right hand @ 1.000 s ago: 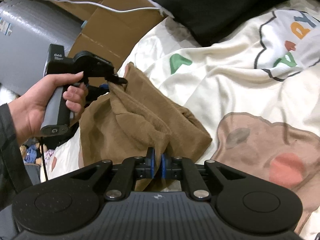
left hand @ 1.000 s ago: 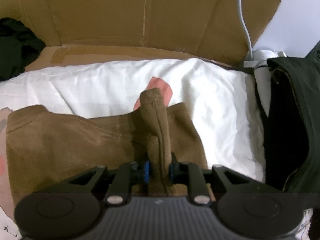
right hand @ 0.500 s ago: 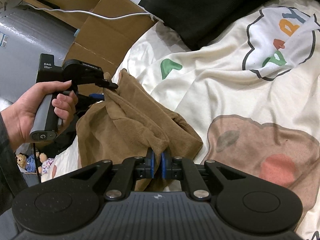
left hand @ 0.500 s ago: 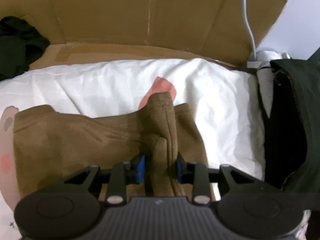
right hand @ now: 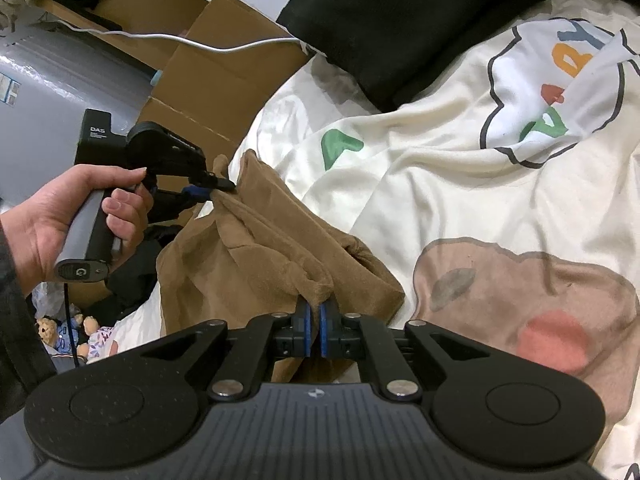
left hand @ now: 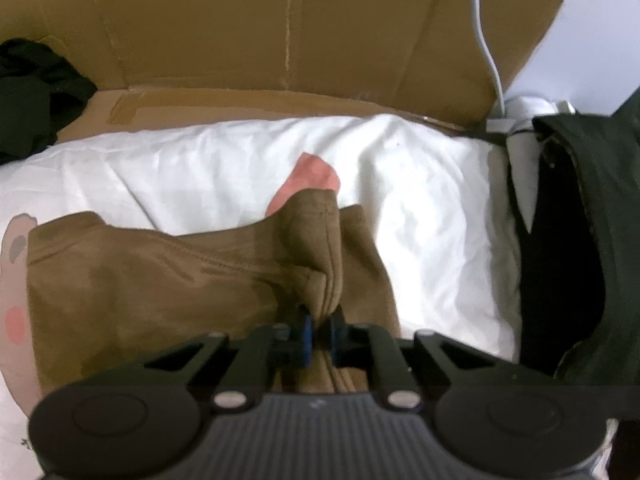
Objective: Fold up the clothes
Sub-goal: 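Carry the held corner across the shirt and lower it with both grippers, then open both grippers to release the corner onto the shirt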
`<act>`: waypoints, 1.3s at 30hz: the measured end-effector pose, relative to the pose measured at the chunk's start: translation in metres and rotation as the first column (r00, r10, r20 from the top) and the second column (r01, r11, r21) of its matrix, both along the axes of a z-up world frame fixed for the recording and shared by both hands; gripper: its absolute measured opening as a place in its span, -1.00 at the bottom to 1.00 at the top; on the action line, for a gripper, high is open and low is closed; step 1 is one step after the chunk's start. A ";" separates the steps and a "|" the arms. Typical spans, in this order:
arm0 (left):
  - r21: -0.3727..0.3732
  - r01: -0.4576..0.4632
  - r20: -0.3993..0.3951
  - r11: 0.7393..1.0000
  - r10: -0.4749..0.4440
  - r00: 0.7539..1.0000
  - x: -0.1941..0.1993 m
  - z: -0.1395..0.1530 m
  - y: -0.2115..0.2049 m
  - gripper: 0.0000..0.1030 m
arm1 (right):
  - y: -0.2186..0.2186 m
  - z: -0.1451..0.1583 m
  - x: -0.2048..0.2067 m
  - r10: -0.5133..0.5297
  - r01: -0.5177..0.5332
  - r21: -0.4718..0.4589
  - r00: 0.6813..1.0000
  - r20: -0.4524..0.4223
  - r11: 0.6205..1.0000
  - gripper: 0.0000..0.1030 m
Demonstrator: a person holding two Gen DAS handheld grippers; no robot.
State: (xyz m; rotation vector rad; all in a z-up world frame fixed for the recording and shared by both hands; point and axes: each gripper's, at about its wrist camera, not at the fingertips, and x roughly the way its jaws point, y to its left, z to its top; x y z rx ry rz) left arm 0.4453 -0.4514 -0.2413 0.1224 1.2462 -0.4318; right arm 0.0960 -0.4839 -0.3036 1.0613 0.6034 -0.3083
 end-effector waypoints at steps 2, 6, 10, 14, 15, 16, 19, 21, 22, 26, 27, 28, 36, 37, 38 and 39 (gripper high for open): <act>-0.014 -0.006 0.012 1.000 0.006 1.000 0.000 0.003 -0.002 -0.85 | 0.000 0.001 -0.002 -0.003 0.003 -0.019 1.000 0.006 1.000 -0.94; -0.013 -0.004 0.029 1.000 0.004 1.000 -0.002 0.004 -0.007 -0.86 | 0.001 0.002 -0.005 -0.008 0.009 -0.052 1.000 0.023 0.999 -0.95; -0.027 0.002 0.024 1.000 -0.001 1.000 -0.003 -0.002 -0.012 -0.86 | 0.001 0.001 -0.011 -0.027 0.029 -0.065 0.999 0.036 0.997 -0.95; -0.024 0.018 0.020 1.000 -0.017 1.000 -0.005 -0.006 -0.021 -0.86 | -0.004 -0.004 -0.014 -0.023 0.025 -0.057 0.999 0.040 0.998 -0.95; -0.023 0.024 0.018 0.999 -0.024 1.000 -0.007 -0.009 -0.023 -0.86 | -0.005 -0.006 -0.015 -0.024 0.026 -0.053 0.999 0.037 0.998 -0.95; -0.022 0.028 0.018 0.999 -0.028 0.999 -0.008 -0.011 -0.025 -0.86 | -0.005 -0.007 -0.016 -0.024 0.026 -0.052 0.999 0.035 0.998 -0.95; -0.016 0.025 0.009 1.000 -0.025 1.000 -0.009 -0.017 -0.028 -0.80 | -0.005 -0.011 -0.018 -0.019 0.020 -0.053 1.000 0.023 0.998 -0.95; -0.012 0.013 0.000 1.000 -0.013 1.000 -0.009 -0.021 -0.029 -0.63 | -0.006 -0.011 -0.017 -0.012 0.013 -0.050 1.000 0.016 0.999 -0.94; -0.015 0.009 -0.005 1.000 -0.009 1.000 -0.009 -0.021 -0.029 -0.52 | -0.007 -0.012 -0.015 -0.007 0.007 -0.039 1.000 0.001 0.999 -0.92; -0.038 0.031 0.022 0.999 -0.030 0.999 -0.012 -0.011 -0.033 0.11 | -0.014 -0.012 -0.016 -0.027 0.027 -0.014 0.999 -0.017 1.000 -0.59; -0.047 0.048 0.029 0.998 -0.046 0.998 -0.013 -0.007 -0.035 0.11 | -0.015 -0.011 -0.018 -0.037 0.037 -0.020 0.999 -0.018 0.999 -0.49; -0.053 0.055 0.030 0.997 -0.054 0.998 -0.014 -0.005 -0.035 0.11 | -0.016 -0.010 -0.019 -0.055 0.055 -0.030 0.998 -0.021 0.998 -0.35; -0.079 0.052 0.038 0.995 -0.049 0.998 -0.012 0.022 -0.018 0.20 | -0.031 0.007 -0.025 -0.147 0.144 -0.087 0.989 -0.021 0.986 -0.13; -0.079 0.046 0.037 0.996 -0.044 0.998 -0.011 0.024 -0.014 0.20 | -0.031 0.009 -0.024 -0.145 0.143 -0.093 0.989 -0.018 0.985 -0.10; -0.082 0.039 0.037 0.996 -0.037 0.999 -0.010 0.027 -0.009 0.20 | -0.031 0.012 -0.023 -0.141 0.139 -0.099 0.990 -0.015 0.985 -0.10; -0.085 0.033 0.038 0.996 -0.030 0.999 -0.008 0.032 -0.003 0.20 | -0.030 0.015 -0.021 -0.133 0.131 -0.105 0.991 -0.012 0.986 -0.10</act>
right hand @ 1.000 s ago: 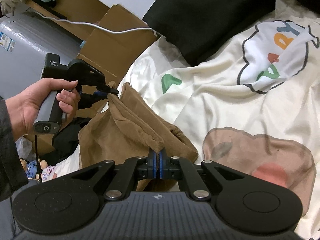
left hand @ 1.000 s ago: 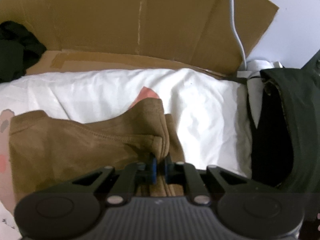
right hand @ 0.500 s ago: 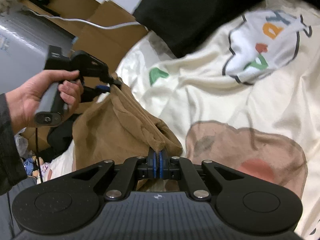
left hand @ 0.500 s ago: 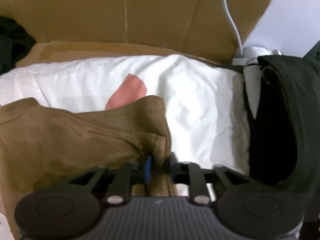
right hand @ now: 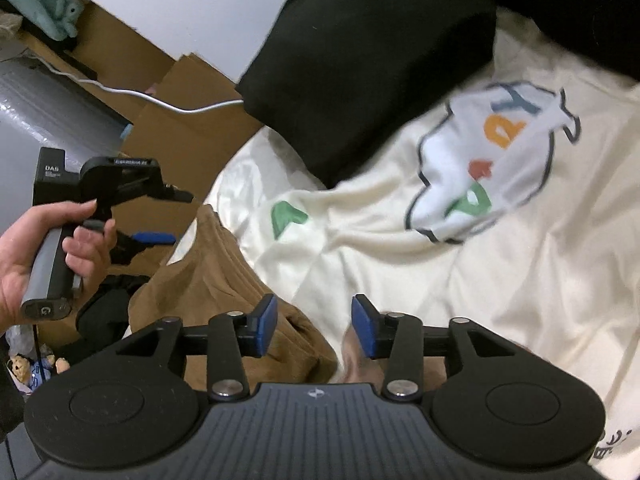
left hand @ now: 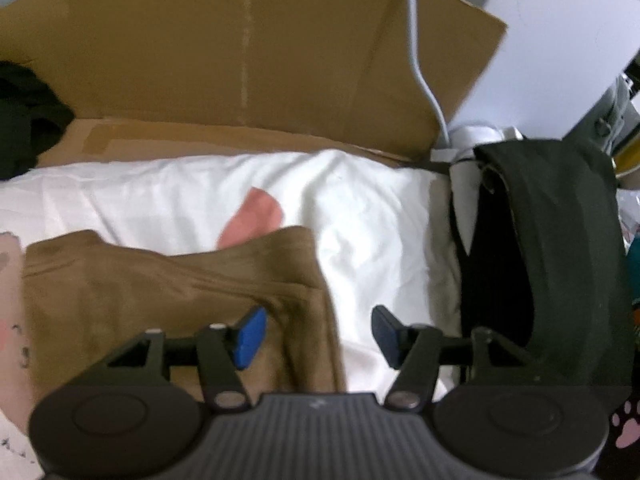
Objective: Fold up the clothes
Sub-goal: 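Open both grippers to release the corner onto the shirt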
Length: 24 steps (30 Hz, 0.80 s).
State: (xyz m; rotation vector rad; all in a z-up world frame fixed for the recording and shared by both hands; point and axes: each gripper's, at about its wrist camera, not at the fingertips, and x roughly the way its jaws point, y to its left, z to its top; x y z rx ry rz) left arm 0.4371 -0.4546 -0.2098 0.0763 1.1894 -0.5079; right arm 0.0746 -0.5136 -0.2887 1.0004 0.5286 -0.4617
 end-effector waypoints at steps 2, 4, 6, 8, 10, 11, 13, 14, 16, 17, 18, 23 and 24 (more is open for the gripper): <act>0.001 -0.001 0.001 1.000 0.001 1.000 0.002 0.006 0.007 0.20 | 0.002 0.004 0.002 0.010 -0.010 -0.004 1.000 0.003 1.000 -0.10; 0.001 0.006 0.006 1.000 -0.006 1.000 0.003 0.014 0.017 0.20 | 0.006 0.008 0.005 0.027 -0.027 -0.008 1.000 -0.002 1.000 -0.10; 0.007 0.012 0.012 1.000 -0.012 1.000 0.003 0.022 0.028 0.21 | 0.010 0.013 0.008 0.042 -0.042 -0.013 0.999 -0.009 0.999 -0.10; 0.016 0.008 0.014 1.000 -0.008 1.000 0.003 0.028 0.039 0.22 | 0.016 0.020 0.014 0.059 -0.060 -0.030 0.998 -0.030 0.998 -0.10; 0.019 0.004 0.007 1.000 -0.004 1.000 0.004 0.035 0.053 0.22 | 0.021 0.027 0.019 0.074 -0.076 -0.050 0.996 -0.050 0.996 -0.10; 0.017 0.005 0.005 1.000 -0.005 1.000 0.004 0.038 0.059 0.22 | 0.022 0.029 0.021 0.075 -0.078 -0.057 0.996 -0.053 0.995 -0.10; 0.013 0.011 0.003 1.000 -0.011 1.000 0.004 0.045 0.071 0.22 | 0.025 0.042 0.029 0.086 -0.090 -0.080 0.995 -0.059 0.993 -0.10; 0.014 0.013 0.005 1.000 -0.013 1.000 0.004 0.048 0.079 0.22 | 0.026 0.045 0.031 0.090 -0.095 -0.087 0.994 -0.063 0.992 -0.10; 0.031 0.006 0.015 1.000 -0.006 1.000 0.006 0.056 0.093 0.27 | 0.033 0.062 0.044 0.112 -0.124 -0.134 0.989 -0.097 0.983 -0.10; 0.044 -0.002 0.024 0.999 0.001 1.000 0.007 0.059 0.098 0.29 | 0.034 0.067 0.047 0.118 -0.132 -0.145 0.987 -0.107 0.981 -0.10; 0.052 -0.009 0.031 0.999 0.007 0.999 0.008 0.062 0.104 0.29 | 0.036 0.072 0.052 0.126 -0.143 -0.157 0.985 -0.118 0.977 -0.10; 0.024 -0.058 0.038 0.998 0.057 0.998 0.017 0.082 0.140 0.29 | 0.036 0.108 0.077 0.183 -0.214 -0.179 0.967 -0.177 0.960 -0.10; 0.020 -0.064 0.039 0.998 0.063 0.997 0.019 0.085 0.147 0.29 | 0.034 0.115 0.082 0.195 -0.229 -0.183 0.963 -0.187 0.956 -0.10</act>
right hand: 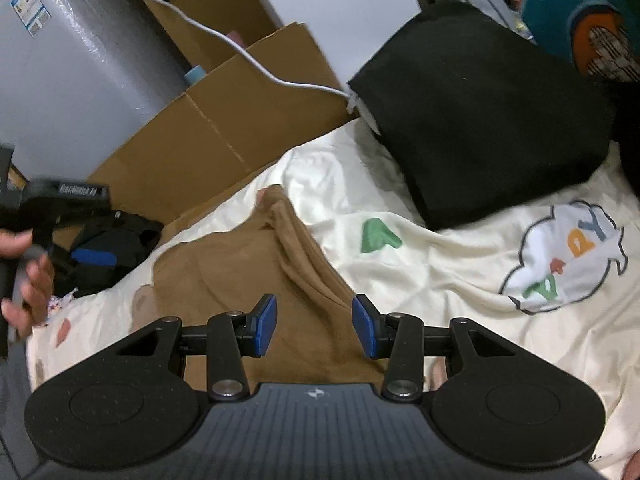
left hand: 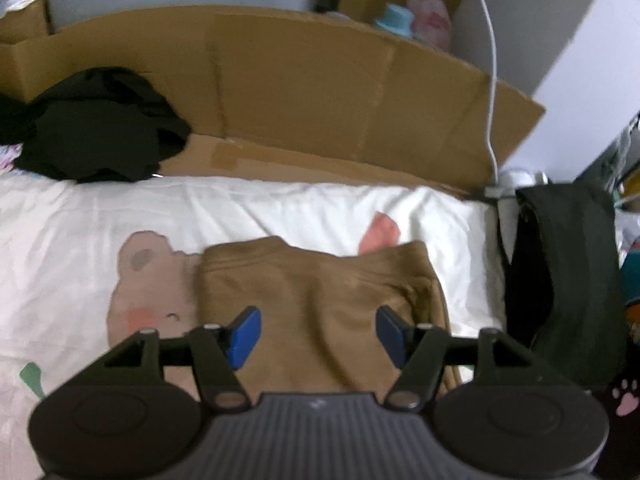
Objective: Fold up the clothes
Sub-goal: 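Open both grippers to release the corner onto the shirt, then move both open grippers to the folded edge of the brown shirt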
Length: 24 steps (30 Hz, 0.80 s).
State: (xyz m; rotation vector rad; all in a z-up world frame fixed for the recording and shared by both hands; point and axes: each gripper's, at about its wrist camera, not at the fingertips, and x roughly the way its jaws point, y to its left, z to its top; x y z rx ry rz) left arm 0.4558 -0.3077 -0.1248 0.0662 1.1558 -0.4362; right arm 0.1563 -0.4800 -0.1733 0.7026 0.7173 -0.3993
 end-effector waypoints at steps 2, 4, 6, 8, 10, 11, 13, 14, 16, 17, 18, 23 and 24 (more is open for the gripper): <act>-0.004 -0.011 0.003 1.000 0.011 1.000 0.003 0.004 0.011 0.29 | -0.004 0.015 0.010 0.032 -0.033 -0.038 0.999 -0.026 0.999 -0.10; -0.009 -0.022 0.000 1.000 0.022 1.000 0.006 0.008 0.025 0.29 | -0.006 0.024 0.016 0.050 -0.053 -0.059 0.998 -0.046 0.997 -0.10; -0.001 -0.030 -0.004 1.000 0.030 1.000 0.011 0.011 0.039 0.28 | -0.010 0.040 0.027 0.078 -0.087 -0.093 0.992 -0.096 0.992 -0.10; -0.009 -0.034 -0.020 0.999 0.033 0.999 0.015 0.013 0.048 0.26 | -0.015 0.051 0.036 0.076 -0.092 -0.112 0.987 -0.140 0.989 -0.10; -0.017 -0.043 -0.023 0.999 0.042 0.999 0.017 0.015 0.055 0.25 | -0.024 0.064 0.046 0.069 -0.086 -0.103 0.985 -0.159 0.991 -0.10; -0.019 -0.047 -0.019 0.999 0.047 0.999 0.018 0.016 0.059 0.25 | -0.026 0.068 0.049 0.075 -0.094 -0.111 0.984 -0.164 0.989 -0.10; -0.017 -0.049 -0.004 0.999 0.049 0.999 0.019 0.019 0.064 0.25 | -0.027 0.078 0.059 0.099 -0.126 -0.135 0.978 -0.186 0.983 -0.10; -0.014 -0.048 0.003 0.999 0.048 0.999 0.019 0.021 0.065 0.25 | -0.027 0.080 0.063 0.116 -0.147 -0.143 0.973 -0.202 0.979 -0.10; -0.006 -0.038 0.005 0.999 0.038 0.999 0.020 0.023 0.066 0.25 | -0.025 0.091 0.076 0.160 -0.213 -0.204 0.955 -0.249 0.956 -0.10; -0.010 -0.035 0.002 0.999 0.035 0.999 0.020 0.023 0.067 0.25 | -0.025 0.096 0.080 0.174 -0.234 -0.216 0.949 -0.263 0.948 -0.10; -0.019 -0.040 0.000 0.999 0.040 0.999 0.021 0.024 0.069 0.25 | -0.025 0.100 0.084 0.189 -0.252 -0.221 0.943 -0.273 0.942 -0.10; -0.046 -0.077 -0.018 0.996 0.076 0.997 0.022 0.022 0.076 0.25 | -0.020 0.107 0.095 0.252 -0.339 -0.263 0.915 -0.315 0.903 -0.10; -0.044 -0.079 -0.020 0.996 0.079 0.997 0.022 0.020 0.077 0.25 | -0.020 0.106 0.096 0.260 -0.351 -0.272 0.911 -0.320 0.896 -0.10</act>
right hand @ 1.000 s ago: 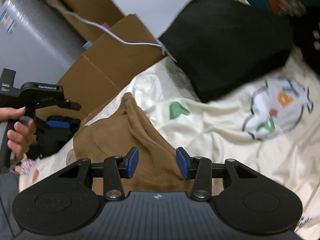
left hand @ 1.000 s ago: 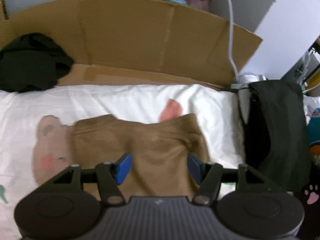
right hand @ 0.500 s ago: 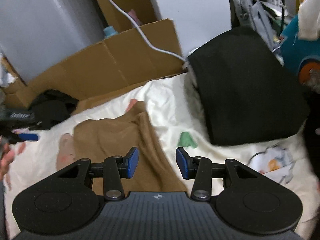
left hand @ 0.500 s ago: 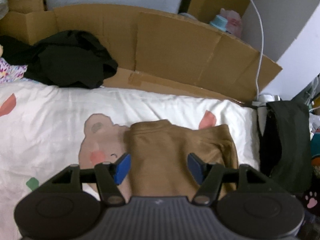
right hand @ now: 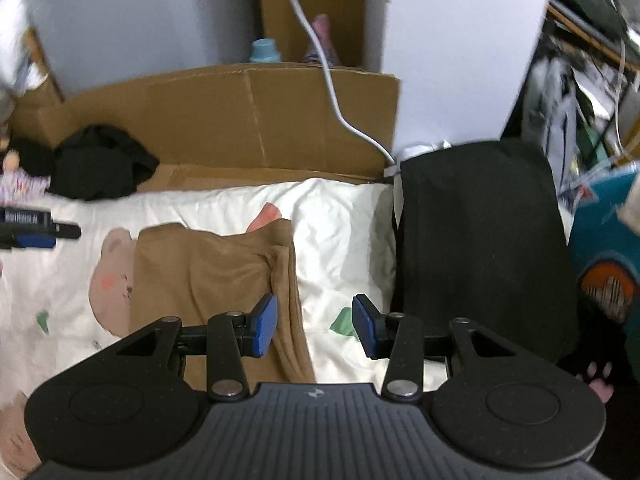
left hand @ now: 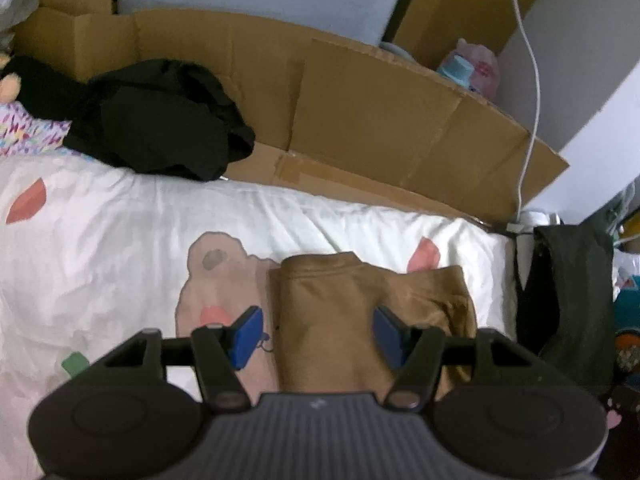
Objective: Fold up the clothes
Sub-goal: 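Move both open grippers to the folded edge of the brown shirt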
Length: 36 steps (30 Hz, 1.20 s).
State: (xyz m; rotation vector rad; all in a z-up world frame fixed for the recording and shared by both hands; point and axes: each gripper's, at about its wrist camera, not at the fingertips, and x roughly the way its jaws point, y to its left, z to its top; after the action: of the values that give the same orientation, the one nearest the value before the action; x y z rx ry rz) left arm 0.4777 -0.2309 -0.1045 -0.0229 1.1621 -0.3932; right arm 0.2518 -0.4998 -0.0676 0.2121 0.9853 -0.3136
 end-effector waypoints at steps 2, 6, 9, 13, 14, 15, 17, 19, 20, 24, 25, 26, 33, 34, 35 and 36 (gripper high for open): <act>0.011 0.003 -0.003 1.000 -0.003 1.000 -0.001 -0.005 0.002 0.25 | -0.003 -0.007 0.000 0.016 -0.016 -0.004 1.000 -0.001 1.000 -0.10; 0.032 0.005 -0.008 0.999 -0.005 1.000 -0.001 -0.019 0.010 0.24 | -0.016 -0.026 0.006 0.019 -0.019 -0.003 1.000 -0.009 1.000 -0.10; 0.032 -0.013 -0.006 0.999 0.014 1.000 0.002 -0.030 0.018 0.24 | -0.024 -0.043 0.015 0.061 -0.062 -0.028 0.998 -0.028 0.998 -0.10; 0.023 -0.019 -0.011 1.000 0.019 1.000 0.010 -0.050 0.024 0.25 | -0.039 -0.067 0.024 0.078 -0.078 0.004 0.997 -0.006 0.997 -0.10; 0.018 -0.017 -0.011 1.000 0.017 1.000 0.012 -0.055 0.025 0.25 | -0.041 -0.074 0.026 0.080 -0.080 0.010 0.997 -0.015 0.997 -0.10; 0.012 -0.015 -0.010 1.000 0.015 1.000 0.013 -0.061 0.026 0.25 | -0.043 -0.085 0.028 0.082 -0.081 0.017 0.996 -0.034 0.997 -0.10; -0.012 -0.009 -0.006 1.000 0.009 1.000 0.017 -0.071 0.028 0.28 | -0.046 -0.094 0.032 0.104 -0.103 0.017 0.994 -0.046 0.995 -0.10; -0.032 -0.014 -0.012 0.999 0.013 1.000 0.021 -0.081 0.028 0.28 | -0.046 -0.102 0.036 0.160 -0.161 -0.021 0.986 -0.041 0.987 -0.10; -0.040 -0.018 -0.017 0.999 0.018 1.000 0.023 -0.086 0.027 0.28 | -0.046 -0.103 0.036 0.163 -0.164 -0.034 0.986 -0.038 0.986 -0.10; -0.050 -0.022 -0.017 0.998 0.021 1.000 0.028 -0.103 0.023 0.28 | -0.063 -0.116 0.040 0.129 -0.129 0.015 0.991 -0.031 0.992 -0.10; -0.052 -0.022 -0.017 0.998 0.021 1.000 0.030 -0.106 0.022 0.28 | -0.067 -0.119 0.041 0.114 -0.113 0.022 0.993 -0.034 0.993 -0.10; -0.053 -0.024 -0.017 0.998 0.023 1.000 0.031 -0.109 0.022 0.28 | -0.070 -0.122 0.042 0.103 -0.102 0.027 0.994 -0.038 0.994 -0.10; -0.084 -0.047 -0.041 0.995 0.044 0.998 0.038 -0.129 0.025 0.28 | -0.080 -0.149 0.050 0.087 -0.083 0.064 0.995 -0.055 0.994 -0.10; -0.089 -0.048 -0.042 0.995 0.045 0.998 0.039 -0.132 0.027 0.28 | -0.080 -0.153 0.052 0.089 -0.085 0.068 0.994 -0.058 0.994 -0.10; -0.091 -0.050 -0.041 0.995 0.046 0.998 0.039 -0.133 0.028 0.28 | -0.080 -0.155 0.053 0.095 -0.091 0.072 0.994 -0.054 0.993 -0.10; -0.094 -0.052 -0.040 0.994 0.048 0.998 0.040 -0.135 0.030 0.28 | -0.080 -0.157 0.054 0.098 -0.095 0.075 0.994 -0.048 0.993 -0.10</act>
State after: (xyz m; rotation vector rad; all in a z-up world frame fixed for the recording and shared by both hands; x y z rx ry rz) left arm 0.5173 -0.2012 -0.2392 -0.1427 1.1769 -0.4052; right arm 0.3060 -0.5793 -0.2242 0.2230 1.0554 -0.1955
